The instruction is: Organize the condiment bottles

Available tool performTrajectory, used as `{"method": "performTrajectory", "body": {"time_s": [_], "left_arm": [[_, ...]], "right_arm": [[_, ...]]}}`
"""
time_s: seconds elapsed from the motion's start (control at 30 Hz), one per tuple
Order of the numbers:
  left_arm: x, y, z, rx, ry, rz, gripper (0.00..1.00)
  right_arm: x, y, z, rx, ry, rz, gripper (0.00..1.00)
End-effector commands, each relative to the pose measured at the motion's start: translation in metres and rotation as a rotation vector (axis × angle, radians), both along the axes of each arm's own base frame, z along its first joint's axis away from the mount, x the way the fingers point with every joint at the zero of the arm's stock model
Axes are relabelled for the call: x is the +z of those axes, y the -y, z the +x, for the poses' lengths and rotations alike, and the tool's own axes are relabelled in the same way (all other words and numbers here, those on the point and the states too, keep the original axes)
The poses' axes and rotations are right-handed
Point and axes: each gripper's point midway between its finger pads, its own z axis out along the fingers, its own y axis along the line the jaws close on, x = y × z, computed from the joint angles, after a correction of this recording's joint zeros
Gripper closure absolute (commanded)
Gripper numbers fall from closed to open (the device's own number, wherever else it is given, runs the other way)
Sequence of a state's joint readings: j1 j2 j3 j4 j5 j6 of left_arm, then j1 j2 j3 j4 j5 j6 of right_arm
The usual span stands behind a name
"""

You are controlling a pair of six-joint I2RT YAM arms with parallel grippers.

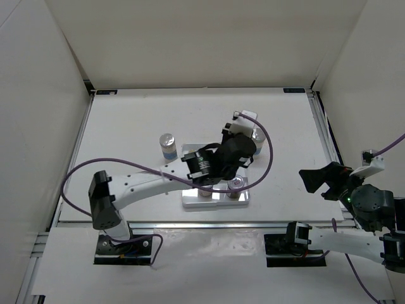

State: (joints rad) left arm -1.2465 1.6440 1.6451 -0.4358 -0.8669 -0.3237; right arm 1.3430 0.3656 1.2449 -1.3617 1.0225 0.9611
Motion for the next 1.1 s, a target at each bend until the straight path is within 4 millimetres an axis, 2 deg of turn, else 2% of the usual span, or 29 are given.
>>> {"method": "performTrajectory", "body": {"time_s": [0.0, 0.07, 0.1, 0.33, 0.37, 0.43, 0.47, 0.57, 0.8, 0.83, 0.97, 1.03, 1.07], "left_arm": [[0.022, 0.014, 0.016, -0.022, 0.057, -0.144, 0.89], [0.014, 0.023, 0.020, -0.024, 0.069, -0.154, 0.89], [-0.001, 0.028, 0.022, -0.027, 0.064, -0.119, 0.89], [-0.058, 0.021, 0.032, 0.080, 0.054, -0.101, 0.89], [-0.076, 0.018, 0.032, 0.091, 0.050, -0.075, 0.89], [-0.079, 0.020, 0.034, 0.103, 0.059, -0.091, 0.89], [-0.093, 0.020, 0.036, 0.114, 0.054, -0.059, 0.89], [-0.112, 0.025, 0.039, 0.127, 0.043, -0.032, 0.89], [-0.132, 0.022, 0.040, 0.173, 0.021, -0.053, 0.89], [-0.139, 0.020, 0.040, 0.183, 0.020, -0.035, 0.87], [-0.143, 0.017, 0.040, 0.196, 0.016, -0.042, 0.73], [-0.151, 0.014, 0.038, 0.198, 0.008, -0.031, 0.73], [-0.150, 0.012, 0.037, 0.198, 0.008, -0.031, 0.69]], "right_arm": [[-0.028, 0.032, -0.003, -0.030, -0.029, -0.185, 0.00], [-0.028, 0.034, -0.004, -0.030, -0.026, -0.173, 0.00], [-0.028, 0.036, -0.004, -0.030, -0.023, -0.161, 0.00], [-0.028, 0.040, -0.005, -0.030, -0.018, -0.137, 0.00], [-0.029, 0.039, -0.006, -0.023, -0.023, -0.136, 0.00], [-0.029, 0.037, -0.006, -0.023, -0.026, -0.146, 0.00], [-0.029, 0.036, -0.005, -0.020, -0.026, -0.166, 0.00], [-0.027, 0.030, -0.004, -0.016, -0.027, -0.188, 0.00], [-0.028, 0.027, -0.003, -0.013, -0.026, -0.206, 0.00], [-0.028, 0.027, -0.003, -0.013, -0.026, -0.206, 0.00], [-0.027, 0.026, -0.003, -0.013, -0.024, -0.197, 0.00], [-0.027, 0.024, -0.002, -0.013, -0.026, -0.205, 0.00], [-0.028, 0.022, -0.003, -0.003, -0.031, -0.221, 0.00]]}}
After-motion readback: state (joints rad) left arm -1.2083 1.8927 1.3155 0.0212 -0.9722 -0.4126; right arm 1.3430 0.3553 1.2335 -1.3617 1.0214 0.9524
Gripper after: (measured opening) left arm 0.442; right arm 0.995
